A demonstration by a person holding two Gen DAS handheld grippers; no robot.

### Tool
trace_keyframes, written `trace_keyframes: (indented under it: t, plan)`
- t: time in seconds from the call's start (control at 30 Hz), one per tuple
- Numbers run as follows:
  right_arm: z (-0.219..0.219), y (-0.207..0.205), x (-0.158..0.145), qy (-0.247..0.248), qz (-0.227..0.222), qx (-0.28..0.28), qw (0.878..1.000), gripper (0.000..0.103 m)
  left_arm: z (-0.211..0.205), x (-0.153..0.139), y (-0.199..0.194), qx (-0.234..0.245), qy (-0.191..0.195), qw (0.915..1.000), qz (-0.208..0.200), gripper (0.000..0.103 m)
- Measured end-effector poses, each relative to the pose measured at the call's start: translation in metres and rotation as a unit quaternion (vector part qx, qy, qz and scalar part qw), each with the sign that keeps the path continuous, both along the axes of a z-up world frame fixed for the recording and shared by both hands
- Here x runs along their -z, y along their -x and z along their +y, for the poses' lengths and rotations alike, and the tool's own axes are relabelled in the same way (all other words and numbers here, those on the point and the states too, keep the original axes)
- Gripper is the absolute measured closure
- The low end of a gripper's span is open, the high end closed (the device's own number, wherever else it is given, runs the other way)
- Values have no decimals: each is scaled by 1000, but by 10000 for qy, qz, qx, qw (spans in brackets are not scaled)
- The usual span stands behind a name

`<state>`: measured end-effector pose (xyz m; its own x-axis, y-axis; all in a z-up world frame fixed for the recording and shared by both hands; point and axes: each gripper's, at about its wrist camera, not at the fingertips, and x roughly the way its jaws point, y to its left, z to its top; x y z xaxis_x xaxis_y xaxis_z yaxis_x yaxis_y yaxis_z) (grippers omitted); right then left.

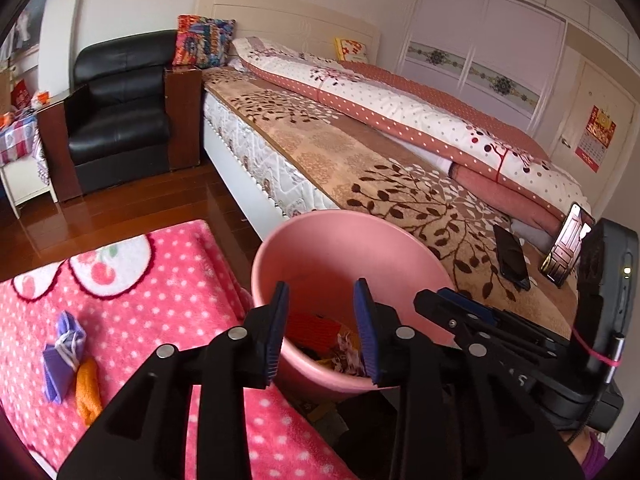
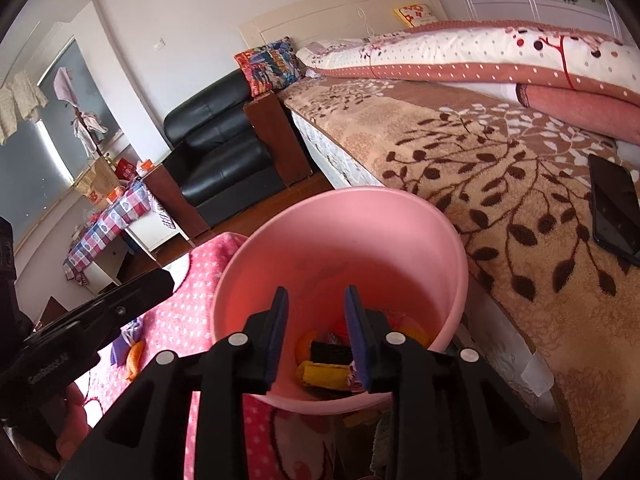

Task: Collect trash
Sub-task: 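Carry peel and paper over bucket and open both tools, then move both open tools back over the blanket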

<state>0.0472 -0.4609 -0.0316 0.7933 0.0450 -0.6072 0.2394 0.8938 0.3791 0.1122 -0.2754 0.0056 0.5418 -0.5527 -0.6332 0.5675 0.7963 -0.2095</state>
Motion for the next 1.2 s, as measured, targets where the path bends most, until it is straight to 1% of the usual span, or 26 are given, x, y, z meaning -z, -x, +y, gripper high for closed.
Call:
trace_keyframes:
  t: [0.03,0.1,0.23,0.37,0.57,0.7,0.8,0.87,0.97,1.1,1.2]
  plan:
    - [7,2,-3,48,-35,-39,10000,67,5,1,3,-56,4,10000,1,69]
    - [19,6,-7,124,-45,-120,9998,66,15,2,8,-141,-6,9999,3,69]
    - [54,13,-17,312,-110,-397,9987,64,42,0,20,-390,-107,9990,-173,69]
    - [89,19,-27,409,-185,-728,9963,63,83,-9,32,-703,-110,9966,-416,69]
    - [148,24,-30,465,-168,-1203,9915,63,155,-19,46,-1272,-63,9894,-697,69]
    - [182,20,-23,299,0,-1498,9883,63,199,-13,48,-1654,-151,9837,-682,69]
    - [198,13,-13,254,132,-1646,9860,63,224,-4,40,-1863,-120,9814,-450,69]
    - [204,10,-8,234,177,-1723,9846,63,232,4,31,-1947,-145,9803,-301,70]
    - [209,3,0,227,253,-1827,9826,63,229,16,16,-1931,-270,9807,-120,69]
    - [208,-7,4,228,324,-1850,9819,63,209,33,-7,-1817,-445,9823,-5,70]
    - [209,-13,6,279,365,-1845,9818,63,197,47,-26,-1833,-588,9812,135,70]
